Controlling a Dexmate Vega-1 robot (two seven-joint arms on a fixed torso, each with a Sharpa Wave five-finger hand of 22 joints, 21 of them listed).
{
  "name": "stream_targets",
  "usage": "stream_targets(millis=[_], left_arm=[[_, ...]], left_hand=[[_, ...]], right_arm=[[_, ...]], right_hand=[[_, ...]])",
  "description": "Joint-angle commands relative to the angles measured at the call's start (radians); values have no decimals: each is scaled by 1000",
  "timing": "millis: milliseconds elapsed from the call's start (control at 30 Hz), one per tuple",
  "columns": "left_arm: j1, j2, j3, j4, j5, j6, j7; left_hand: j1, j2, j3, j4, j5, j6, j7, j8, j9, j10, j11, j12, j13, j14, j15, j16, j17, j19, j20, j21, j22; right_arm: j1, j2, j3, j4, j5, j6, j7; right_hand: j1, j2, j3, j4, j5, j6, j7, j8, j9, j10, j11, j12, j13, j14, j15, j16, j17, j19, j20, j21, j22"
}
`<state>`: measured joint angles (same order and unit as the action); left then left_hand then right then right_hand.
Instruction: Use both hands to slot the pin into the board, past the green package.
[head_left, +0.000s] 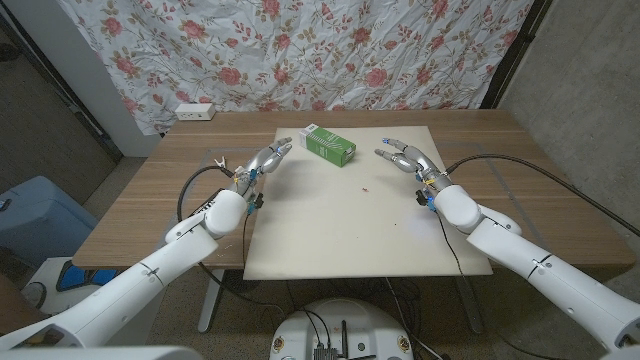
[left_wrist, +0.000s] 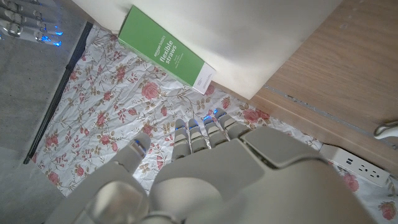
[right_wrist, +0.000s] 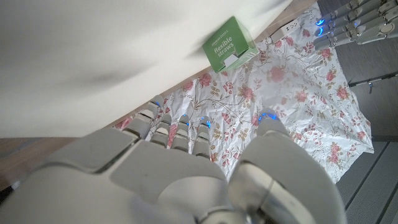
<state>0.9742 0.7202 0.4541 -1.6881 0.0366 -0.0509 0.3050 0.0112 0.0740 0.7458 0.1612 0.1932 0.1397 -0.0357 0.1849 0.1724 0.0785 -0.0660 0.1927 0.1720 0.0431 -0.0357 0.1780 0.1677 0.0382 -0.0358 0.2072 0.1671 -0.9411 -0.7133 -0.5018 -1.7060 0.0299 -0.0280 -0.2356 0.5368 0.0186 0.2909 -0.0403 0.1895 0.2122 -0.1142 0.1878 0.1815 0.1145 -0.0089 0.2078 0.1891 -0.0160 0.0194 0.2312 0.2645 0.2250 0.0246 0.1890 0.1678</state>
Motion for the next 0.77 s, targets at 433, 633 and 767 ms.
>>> stream_targets(millis=[433, 633, 767], left_arm=[[2, -67, -60, 148, -167, -161, 51], [2, -90, -70, 174, -221, -191, 38], [1, -76, -65, 154, -194, -172, 52]], left_hand=[[9, 99, 13, -8, 0, 3, 17, 0, 3, 1, 11, 0, 2, 3, 0, 1, 2, 3, -54, -4, 3], [10, 99, 15, -10, 0, 1, 20, -1, 3, -3, 17, -2, 2, 2, 2, 0, 2, 3, -53, -5, 3], [10, 98, 16, -10, 0, 1, 22, -2, 3, -4, 19, -2, 2, 3, 5, 0, 2, 4, -50, -5, 3]], right_arm=[[22, 25, 31, 56, 164, 48, 39], [-2, 32, 51, 58, 200, 76, 21], [-26, 42, 72, 27, 244, 100, 16]], right_hand=[[-70, 31, -13, 32, 0, -4, 31, -2, 0, 24, 12, -3, -3, 24, 0, 12, -1, 15, -6, 5, -1], [-100, 43, -20, 46, -5, -2, 34, -1, 0, 29, 17, -3, -3, 30, 2, 13, -1, 18, -4, 5, 0], [-115, 48, -24, 52, -7, -4, 40, -1, 0, 29, 21, -5, -3, 32, 3, 13, -2, 18, -6, 4, 0]])
